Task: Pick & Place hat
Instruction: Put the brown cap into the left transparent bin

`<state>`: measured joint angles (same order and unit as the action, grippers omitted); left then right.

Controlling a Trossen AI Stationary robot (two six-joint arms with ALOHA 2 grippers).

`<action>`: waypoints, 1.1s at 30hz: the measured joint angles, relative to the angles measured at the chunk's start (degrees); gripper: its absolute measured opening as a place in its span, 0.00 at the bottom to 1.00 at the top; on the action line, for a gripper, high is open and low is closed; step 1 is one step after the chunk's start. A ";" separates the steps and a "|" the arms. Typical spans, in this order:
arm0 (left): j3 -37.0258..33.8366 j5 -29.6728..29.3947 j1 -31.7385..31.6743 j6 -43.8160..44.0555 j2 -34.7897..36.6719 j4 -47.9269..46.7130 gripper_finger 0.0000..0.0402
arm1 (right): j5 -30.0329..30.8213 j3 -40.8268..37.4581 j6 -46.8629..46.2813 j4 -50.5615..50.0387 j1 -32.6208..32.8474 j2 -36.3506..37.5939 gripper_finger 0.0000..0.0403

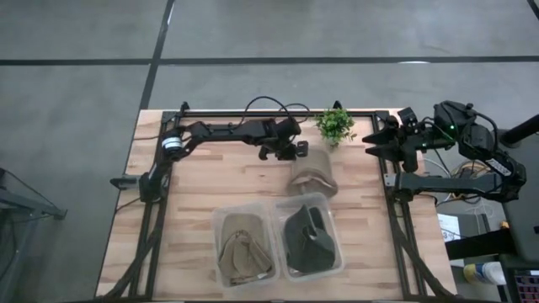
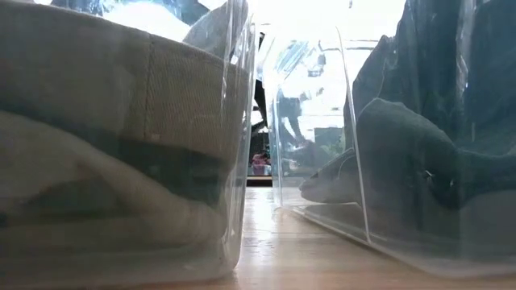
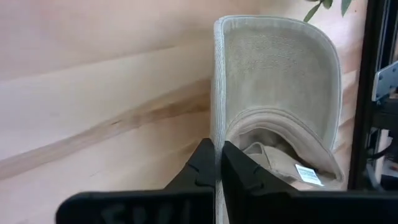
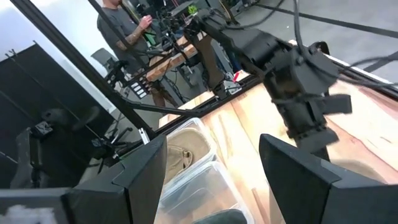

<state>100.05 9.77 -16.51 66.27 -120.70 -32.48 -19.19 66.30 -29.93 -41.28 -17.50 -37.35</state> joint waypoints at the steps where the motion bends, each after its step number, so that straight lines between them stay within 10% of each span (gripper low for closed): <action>1: -0.02 -0.46 -0.07 -0.74 0.89 -1.36 0.01 | -0.01 0.00 0.22 0.02 -0.01 0.01 0.62; 33: 0.04 -12.19 -2.30 -1.04 27.18 -23.21 0.01 | 2.89 0.00 6.10 0.00 -0.02 -1.38 0.62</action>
<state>100.09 -2.42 -18.81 65.22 -93.53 -55.69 -16.30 66.30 -23.83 -41.27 -17.52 -38.73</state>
